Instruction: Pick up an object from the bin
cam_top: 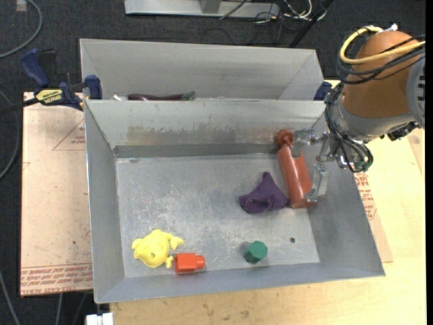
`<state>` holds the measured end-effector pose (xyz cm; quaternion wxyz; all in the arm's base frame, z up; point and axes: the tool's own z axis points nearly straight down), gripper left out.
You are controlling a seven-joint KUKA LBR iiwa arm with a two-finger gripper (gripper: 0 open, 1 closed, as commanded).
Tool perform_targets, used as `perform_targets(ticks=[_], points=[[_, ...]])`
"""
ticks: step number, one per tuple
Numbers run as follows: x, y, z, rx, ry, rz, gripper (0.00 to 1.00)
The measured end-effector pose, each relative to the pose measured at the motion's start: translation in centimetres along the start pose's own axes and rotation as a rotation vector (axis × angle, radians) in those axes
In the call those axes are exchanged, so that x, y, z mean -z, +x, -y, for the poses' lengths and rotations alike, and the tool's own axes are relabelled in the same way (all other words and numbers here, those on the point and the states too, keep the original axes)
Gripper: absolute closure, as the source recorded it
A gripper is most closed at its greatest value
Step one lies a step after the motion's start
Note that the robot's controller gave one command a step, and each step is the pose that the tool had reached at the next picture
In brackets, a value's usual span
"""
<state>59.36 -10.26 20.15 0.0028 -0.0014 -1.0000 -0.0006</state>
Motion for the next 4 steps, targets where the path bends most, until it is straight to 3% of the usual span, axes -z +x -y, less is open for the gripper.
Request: perform_targets(ticks=[1, 2, 3, 4], points=[[0.5, -0.1, 0.0, 0.003, 0.001, 0.008, 0.0], [-6.5, 0.7, -1.6, -0.05, 0.0, 0.009, 0.0], [-9.4, 1.1, -2.2, -0.038, -0.001, 0.001, 0.0], [-8.4, 1.2, -3.5, -0.118, -0.002, 0.009, 0.0]])
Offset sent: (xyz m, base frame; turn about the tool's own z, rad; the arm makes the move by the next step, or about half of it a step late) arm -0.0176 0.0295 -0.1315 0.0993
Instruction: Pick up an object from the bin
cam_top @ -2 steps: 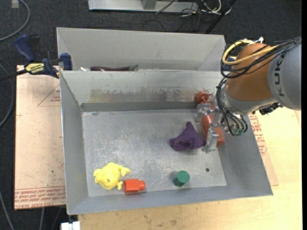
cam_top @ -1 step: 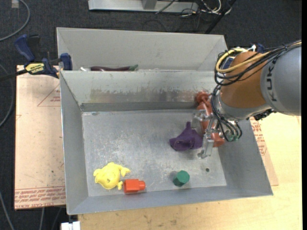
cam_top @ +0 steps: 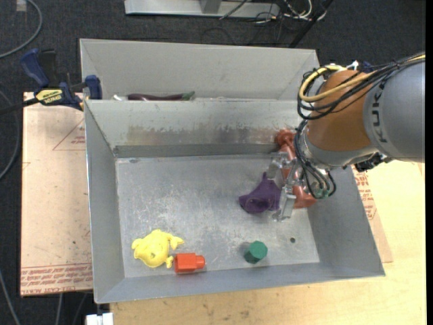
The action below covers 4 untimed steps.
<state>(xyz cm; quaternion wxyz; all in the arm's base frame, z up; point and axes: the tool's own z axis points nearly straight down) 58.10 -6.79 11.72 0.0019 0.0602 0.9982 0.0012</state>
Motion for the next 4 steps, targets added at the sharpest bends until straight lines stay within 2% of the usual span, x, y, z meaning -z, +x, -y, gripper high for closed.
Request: perform_targets(ticks=[1, 2, 4], points=[[-4.5, -0.6, 0.5, -0.029, 0.0, -0.005, 0.0], [-4.6, 0.7, -0.4, -0.192, -0.001, 0.005, 1.0], [-4.3, 0.8, -0.4, -0.191, -0.001, 0.003, 1.0]])
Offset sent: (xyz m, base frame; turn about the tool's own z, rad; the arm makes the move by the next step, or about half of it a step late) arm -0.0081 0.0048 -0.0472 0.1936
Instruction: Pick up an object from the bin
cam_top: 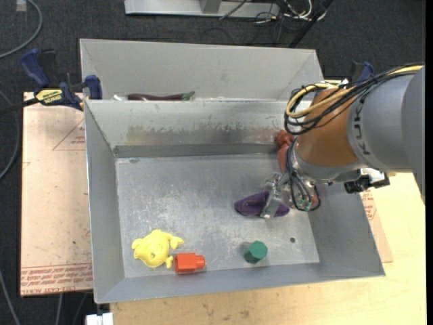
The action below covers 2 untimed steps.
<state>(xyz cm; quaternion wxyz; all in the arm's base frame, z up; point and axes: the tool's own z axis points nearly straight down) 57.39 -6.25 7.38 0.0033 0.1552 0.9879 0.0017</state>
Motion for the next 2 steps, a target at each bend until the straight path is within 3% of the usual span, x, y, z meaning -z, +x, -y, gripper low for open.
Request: perform_targets(ticks=[2], points=[[1.18, -0.01, -0.02, 0.001, -0.001, 0.001, 1.0]])
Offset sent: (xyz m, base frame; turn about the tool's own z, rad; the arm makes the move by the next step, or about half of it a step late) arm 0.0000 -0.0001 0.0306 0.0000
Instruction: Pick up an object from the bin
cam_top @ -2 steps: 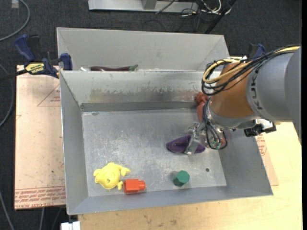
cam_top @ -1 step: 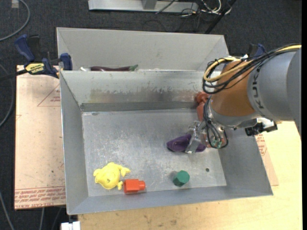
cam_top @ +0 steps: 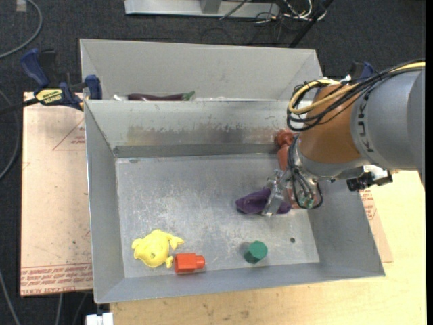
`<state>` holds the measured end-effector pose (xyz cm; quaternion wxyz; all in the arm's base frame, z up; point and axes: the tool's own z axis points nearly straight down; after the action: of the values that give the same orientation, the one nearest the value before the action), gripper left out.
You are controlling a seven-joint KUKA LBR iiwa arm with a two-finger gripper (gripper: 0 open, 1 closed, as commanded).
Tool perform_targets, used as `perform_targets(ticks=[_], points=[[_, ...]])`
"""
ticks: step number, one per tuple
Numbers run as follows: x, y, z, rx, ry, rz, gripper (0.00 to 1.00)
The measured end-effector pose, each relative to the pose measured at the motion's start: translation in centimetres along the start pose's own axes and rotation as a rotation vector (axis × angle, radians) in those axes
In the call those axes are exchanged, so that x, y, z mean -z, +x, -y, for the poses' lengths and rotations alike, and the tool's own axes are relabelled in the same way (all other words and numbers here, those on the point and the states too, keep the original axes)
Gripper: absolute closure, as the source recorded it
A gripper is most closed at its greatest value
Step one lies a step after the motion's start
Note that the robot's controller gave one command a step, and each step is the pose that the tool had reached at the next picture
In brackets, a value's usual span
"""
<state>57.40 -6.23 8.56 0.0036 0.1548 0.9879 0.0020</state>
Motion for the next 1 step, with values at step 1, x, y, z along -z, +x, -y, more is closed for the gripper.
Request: perform_targets(ticks=[1], points=[[0.73, -0.01, -0.01, 0.0, 0.0, 0.001, 1.0]])
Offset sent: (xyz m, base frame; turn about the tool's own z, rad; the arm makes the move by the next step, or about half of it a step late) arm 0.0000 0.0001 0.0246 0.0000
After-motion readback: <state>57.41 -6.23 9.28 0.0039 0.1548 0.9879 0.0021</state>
